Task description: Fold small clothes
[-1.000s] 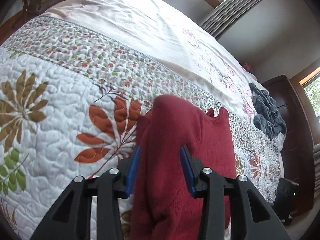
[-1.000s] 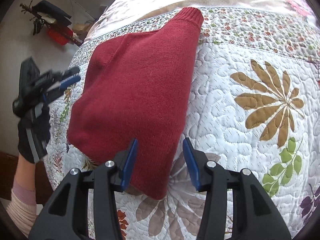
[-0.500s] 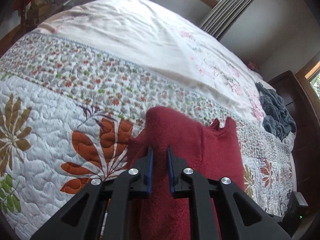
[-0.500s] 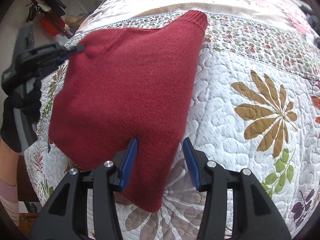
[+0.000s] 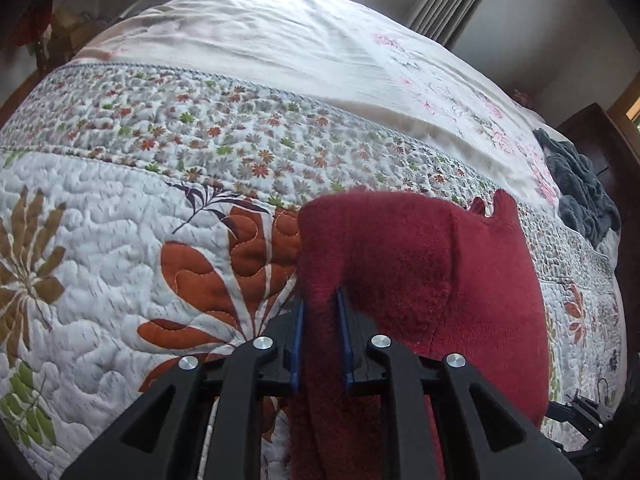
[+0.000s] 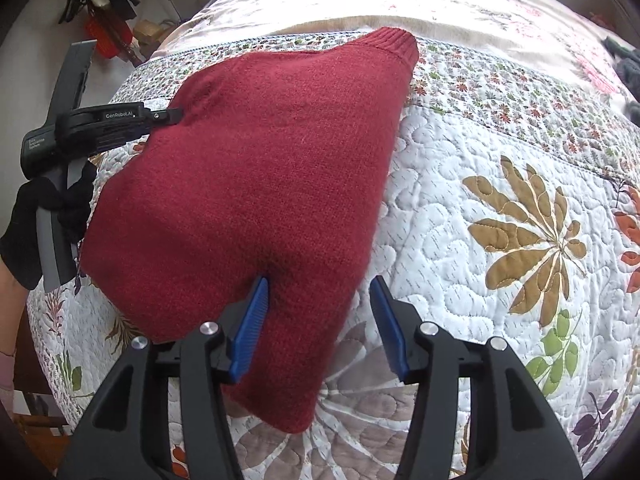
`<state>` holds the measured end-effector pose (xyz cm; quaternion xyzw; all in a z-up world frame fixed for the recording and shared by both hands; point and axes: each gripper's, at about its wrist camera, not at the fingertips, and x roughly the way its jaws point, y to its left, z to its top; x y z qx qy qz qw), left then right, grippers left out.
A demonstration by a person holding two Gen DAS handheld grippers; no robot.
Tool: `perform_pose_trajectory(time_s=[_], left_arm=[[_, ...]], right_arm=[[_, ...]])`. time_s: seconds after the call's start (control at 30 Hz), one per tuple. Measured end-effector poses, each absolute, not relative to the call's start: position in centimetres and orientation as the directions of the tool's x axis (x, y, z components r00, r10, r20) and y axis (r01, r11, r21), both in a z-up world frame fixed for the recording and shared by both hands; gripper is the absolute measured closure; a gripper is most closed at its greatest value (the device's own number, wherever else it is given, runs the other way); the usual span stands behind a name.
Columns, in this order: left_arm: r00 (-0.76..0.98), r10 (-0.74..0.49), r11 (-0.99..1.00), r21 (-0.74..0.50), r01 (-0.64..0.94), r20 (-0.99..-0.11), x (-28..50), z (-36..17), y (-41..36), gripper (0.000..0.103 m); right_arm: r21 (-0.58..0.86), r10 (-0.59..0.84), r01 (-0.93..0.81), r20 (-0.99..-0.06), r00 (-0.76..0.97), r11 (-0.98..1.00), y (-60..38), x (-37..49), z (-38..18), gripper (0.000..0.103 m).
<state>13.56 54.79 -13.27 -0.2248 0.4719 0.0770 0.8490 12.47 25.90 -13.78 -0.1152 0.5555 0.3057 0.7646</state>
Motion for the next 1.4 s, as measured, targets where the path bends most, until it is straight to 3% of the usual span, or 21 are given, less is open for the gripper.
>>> perform_pose_trajectory(time_s=[0.3,0.4,0.73,1.0,1.03,1.1,1.13,1.4], left_arm=[[0.6,-0.026,0.905,-0.274,-0.326,-0.8,8.1,-6.7,52.5,0.081],[0.603,-0.044,0.919,-0.268,-0.287,-0.796,5.7,-5.6,50.3,0.071],[0.481,-0.083,0.917,-0.256,-0.306,-0.873,2.8,-12.4,49.1,0.065],[0.51,-0.182,0.867,-0.381,-0.321,-0.841,2.2,-12.5,51.1,0.059],[0.524,-0.194,0.861,-0.401,-0.314,-0.829,2.1,-11.9,51.4,0.057],[0.566,-0.23,0.839,-0.456,-0.297,-0.791,2.3,-10.5,52.2,0.044],[0.584,-0.244,0.827,-0.48,-0.291,-0.774,2.7,-10.0,52.8,0.033],[0.514,-0.331,0.785,-0.533,-0.315,-0.791,9.1,-13.0,56.3,0.031]], right_arm=[[0.151,0.339,-0.608,-0.918,0.208,0.78,25.7,12.4,-13.6,0.05],[0.156,0.341,-0.605,-0.918,0.203,0.781,25.6,12.3,-13.7,0.05],[0.178,0.341,-0.586,-0.923,0.179,0.79,25.2,12.4,-14.2,0.047],[0.228,0.371,-0.567,-0.917,0.148,0.791,24.5,12.8,-14.1,0.045],[0.245,0.384,-0.562,-0.912,0.143,0.791,24.2,13.0,-13.9,0.044],[0.287,0.419,-0.545,-0.898,0.132,0.788,23.6,13.6,-13.2,0.041],[0.308,0.435,-0.537,-0.891,0.126,0.785,23.3,14.0,-13.0,0.041],[0.414,0.507,-0.468,-0.857,0.089,0.781,22.1,17.6,-12.7,0.039]])
